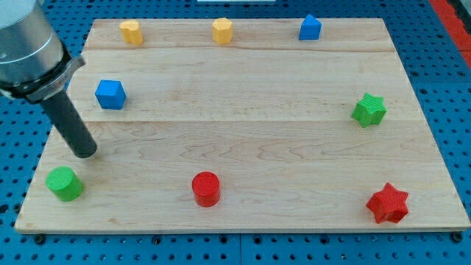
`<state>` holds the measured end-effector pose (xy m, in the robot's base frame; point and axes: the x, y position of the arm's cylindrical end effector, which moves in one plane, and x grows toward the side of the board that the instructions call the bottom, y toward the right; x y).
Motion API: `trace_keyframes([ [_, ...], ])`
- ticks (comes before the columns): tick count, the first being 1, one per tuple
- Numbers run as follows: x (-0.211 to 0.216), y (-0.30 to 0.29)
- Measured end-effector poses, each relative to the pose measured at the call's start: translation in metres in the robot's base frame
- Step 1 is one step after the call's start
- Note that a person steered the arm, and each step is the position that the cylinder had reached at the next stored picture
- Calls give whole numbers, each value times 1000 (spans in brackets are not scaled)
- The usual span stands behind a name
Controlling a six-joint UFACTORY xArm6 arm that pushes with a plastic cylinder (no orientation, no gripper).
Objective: Move your arm closer to the yellow heart
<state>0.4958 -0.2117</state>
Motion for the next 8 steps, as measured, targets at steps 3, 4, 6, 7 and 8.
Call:
trace_keyframes([
  [3,-116,242],
  [4,-105,244],
  [6,-84,178],
  [7,-106,140],
  [8,-119,113],
])
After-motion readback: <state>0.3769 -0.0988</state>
